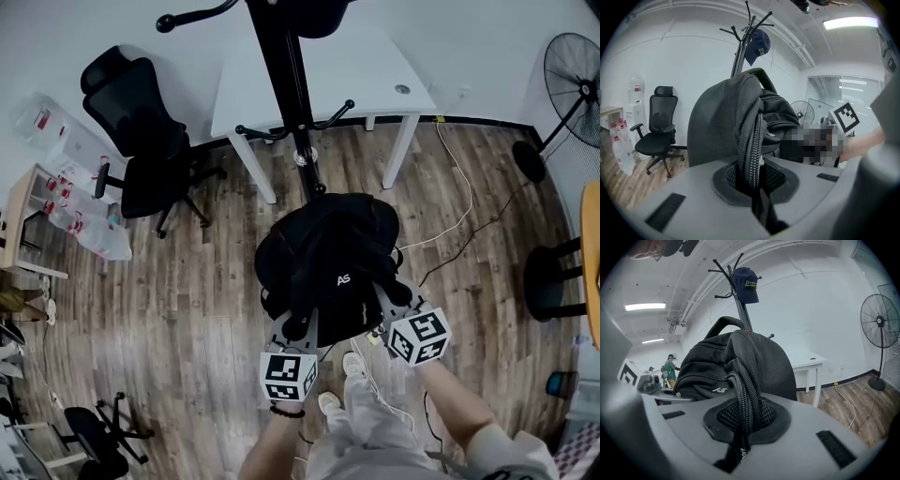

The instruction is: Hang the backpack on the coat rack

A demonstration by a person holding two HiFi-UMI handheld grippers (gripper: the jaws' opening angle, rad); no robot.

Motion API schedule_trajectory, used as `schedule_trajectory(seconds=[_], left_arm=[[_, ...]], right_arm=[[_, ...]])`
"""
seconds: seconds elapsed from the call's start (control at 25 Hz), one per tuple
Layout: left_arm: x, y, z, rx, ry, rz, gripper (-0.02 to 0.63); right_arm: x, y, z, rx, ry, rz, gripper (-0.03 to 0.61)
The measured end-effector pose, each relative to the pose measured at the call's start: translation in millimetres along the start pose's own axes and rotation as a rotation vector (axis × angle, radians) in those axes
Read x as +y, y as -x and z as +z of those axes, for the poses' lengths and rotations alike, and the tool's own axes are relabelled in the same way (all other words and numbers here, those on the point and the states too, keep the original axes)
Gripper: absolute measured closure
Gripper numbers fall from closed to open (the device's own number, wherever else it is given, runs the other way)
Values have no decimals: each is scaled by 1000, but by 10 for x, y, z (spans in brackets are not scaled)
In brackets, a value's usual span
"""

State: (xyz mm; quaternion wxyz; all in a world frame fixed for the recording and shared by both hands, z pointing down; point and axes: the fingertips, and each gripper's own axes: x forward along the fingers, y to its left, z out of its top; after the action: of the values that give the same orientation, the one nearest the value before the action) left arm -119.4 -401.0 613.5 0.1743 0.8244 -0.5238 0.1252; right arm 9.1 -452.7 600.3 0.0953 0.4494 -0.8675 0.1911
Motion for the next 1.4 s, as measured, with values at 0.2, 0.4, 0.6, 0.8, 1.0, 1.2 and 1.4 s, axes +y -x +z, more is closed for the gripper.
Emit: schedule_trajectory(seconds=[0.2, 0.4, 0.6, 0.8, 1.0, 1.2, 1.4], left_arm=[[184, -284, -65, 22, -16, 12, 591], [358, -565, -112, 43, -17, 27, 591], [521, -800, -184, 59, -6, 47, 591], [696, -981, -217, 62, -4, 62, 590], [849, -1195, -172, 54, -1, 80, 589], [950, -1354, -199, 49, 4, 97, 589], [1012, -1493, -250, 34, -9, 129, 587]], right_arm=[[-156, -289, -81, 10, -12, -6, 549], [-311, -592, -129, 30, -6, 3, 549], [-420, -840, -175, 46, 4, 3, 549], [-489, -1070, -210, 54, 8, -5, 549], [-594, -1297, -175, 55, 21, -5, 549], [-683, -1485, -184, 47, 29, 3, 549], [-769, -1618, -235, 37, 21, -3, 548]])
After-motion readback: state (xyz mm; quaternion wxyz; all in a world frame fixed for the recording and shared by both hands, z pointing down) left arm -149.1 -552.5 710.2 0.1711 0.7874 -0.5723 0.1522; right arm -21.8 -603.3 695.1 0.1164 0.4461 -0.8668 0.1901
